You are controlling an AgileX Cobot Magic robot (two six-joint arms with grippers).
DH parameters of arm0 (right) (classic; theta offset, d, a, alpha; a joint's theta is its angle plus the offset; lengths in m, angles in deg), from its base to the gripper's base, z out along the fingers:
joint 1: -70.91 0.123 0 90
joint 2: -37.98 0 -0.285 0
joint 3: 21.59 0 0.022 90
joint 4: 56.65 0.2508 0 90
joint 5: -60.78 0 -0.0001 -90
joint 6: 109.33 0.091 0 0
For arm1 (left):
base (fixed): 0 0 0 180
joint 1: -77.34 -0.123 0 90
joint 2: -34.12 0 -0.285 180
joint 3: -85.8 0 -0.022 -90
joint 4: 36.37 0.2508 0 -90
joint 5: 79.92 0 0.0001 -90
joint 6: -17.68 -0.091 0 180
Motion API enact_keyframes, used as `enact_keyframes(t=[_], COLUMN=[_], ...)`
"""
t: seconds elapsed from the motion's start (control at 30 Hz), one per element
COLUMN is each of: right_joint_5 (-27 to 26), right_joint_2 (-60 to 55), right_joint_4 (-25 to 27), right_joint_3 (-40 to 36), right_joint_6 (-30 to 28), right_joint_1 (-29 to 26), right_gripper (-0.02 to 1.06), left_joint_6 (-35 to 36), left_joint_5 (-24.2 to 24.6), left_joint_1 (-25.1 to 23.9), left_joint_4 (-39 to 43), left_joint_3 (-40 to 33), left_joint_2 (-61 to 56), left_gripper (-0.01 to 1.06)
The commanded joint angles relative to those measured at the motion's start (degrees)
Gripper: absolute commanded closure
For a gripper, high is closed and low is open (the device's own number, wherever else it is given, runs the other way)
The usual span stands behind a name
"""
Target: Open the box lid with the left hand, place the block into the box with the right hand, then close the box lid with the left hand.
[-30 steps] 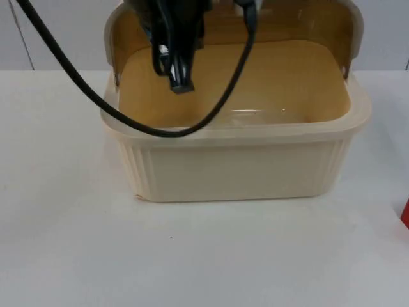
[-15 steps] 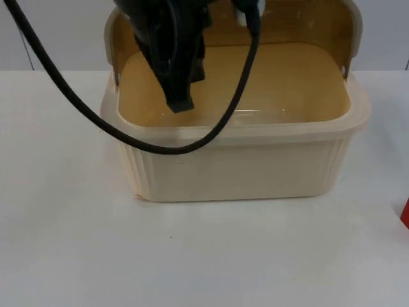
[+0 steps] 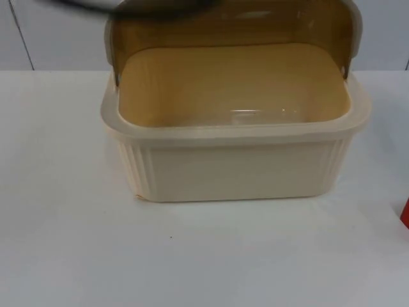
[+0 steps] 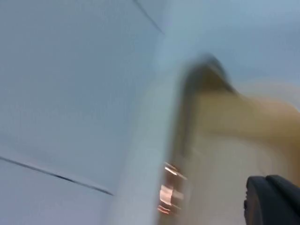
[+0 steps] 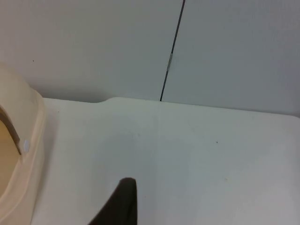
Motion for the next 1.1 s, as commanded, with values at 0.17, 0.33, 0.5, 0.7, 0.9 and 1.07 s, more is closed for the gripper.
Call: enact_keyframes(t=[0.17, 0.33, 0.5, 0.7, 0.9, 1.07], right_joint_5=[-0.4, -0.4, -0.4, -0.6, -0.1, 0.0], right_joint_2=[0.0, 0.0, 0.0, 0.0, 0.0, 0.0], right_joint_4=[0.9, 2.5, 2.5, 2.6, 2.6, 2.6], right_joint_3=[0.2, 0.2, 0.2, 0.2, 0.2, 0.2], right_joint_6=[0.1, 0.1, 0.1, 0.1, 0.1, 0.1], right_joint_1=[0.2, 0.2, 0.2, 0.2, 0.2, 0.2], right_gripper=[0.00, 0.00, 0.00, 0.00, 0.00, 0.00], left_joint_6=[20.5, 33.7, 38.4, 38.4, 38.7, 38.9], left_joint_5=[-14.6, -10.7, 0.1, 7.8, 2.9, -3.2], left_joint_1=[-8.6, -22.6, -35.2, -42.0, -42.4, -42.4], left_joint_4=[-3.9, -6.1, -6.4, -4.0, -1.4, -1.9], left_joint_3=[0.4, 0.4, 0.3, 0.3, -9.5, -20.5], left_joint_2=[-8.1, -10.2, -10.2, -10.6, -15.0, -18.4], left_gripper=[1.05, 1.05, 1.05, 1.05, 1.05, 1.05])
